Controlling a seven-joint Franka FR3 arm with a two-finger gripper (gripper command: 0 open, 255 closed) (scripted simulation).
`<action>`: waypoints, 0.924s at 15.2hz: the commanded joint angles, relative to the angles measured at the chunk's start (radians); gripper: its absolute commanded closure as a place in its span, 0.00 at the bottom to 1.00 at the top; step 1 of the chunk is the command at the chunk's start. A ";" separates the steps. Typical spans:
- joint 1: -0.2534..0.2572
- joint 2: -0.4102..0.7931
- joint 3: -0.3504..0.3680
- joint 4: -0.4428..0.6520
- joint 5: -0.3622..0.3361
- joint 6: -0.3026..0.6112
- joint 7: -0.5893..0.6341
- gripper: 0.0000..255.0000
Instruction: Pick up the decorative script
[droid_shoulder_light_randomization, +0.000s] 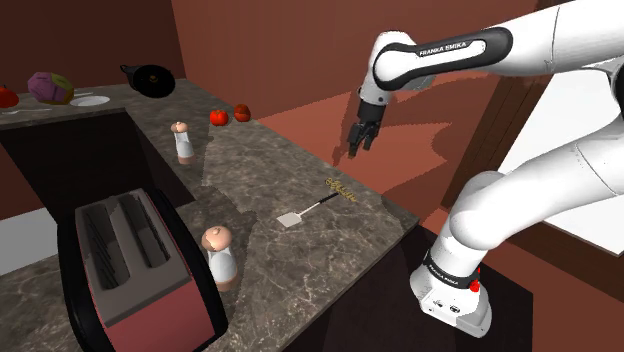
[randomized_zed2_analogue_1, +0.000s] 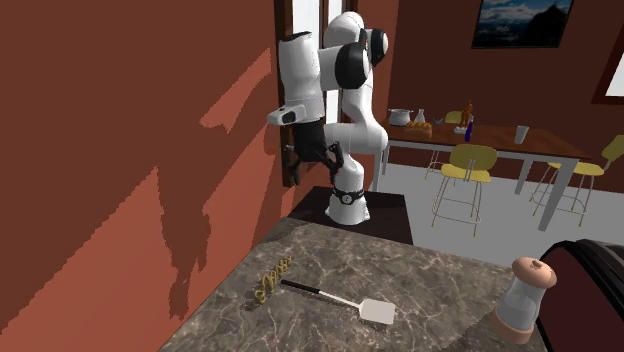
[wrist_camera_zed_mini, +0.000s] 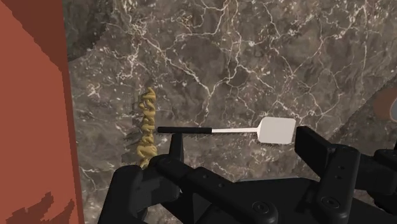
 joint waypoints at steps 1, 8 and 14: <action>-0.003 0.060 -0.019 -0.006 -0.005 0.067 -0.023 0.00; 0.000 0.300 -0.087 -0.007 0.014 0.303 -0.115 0.00; 0.010 0.543 -0.136 0.051 0.098 0.476 -0.230 0.00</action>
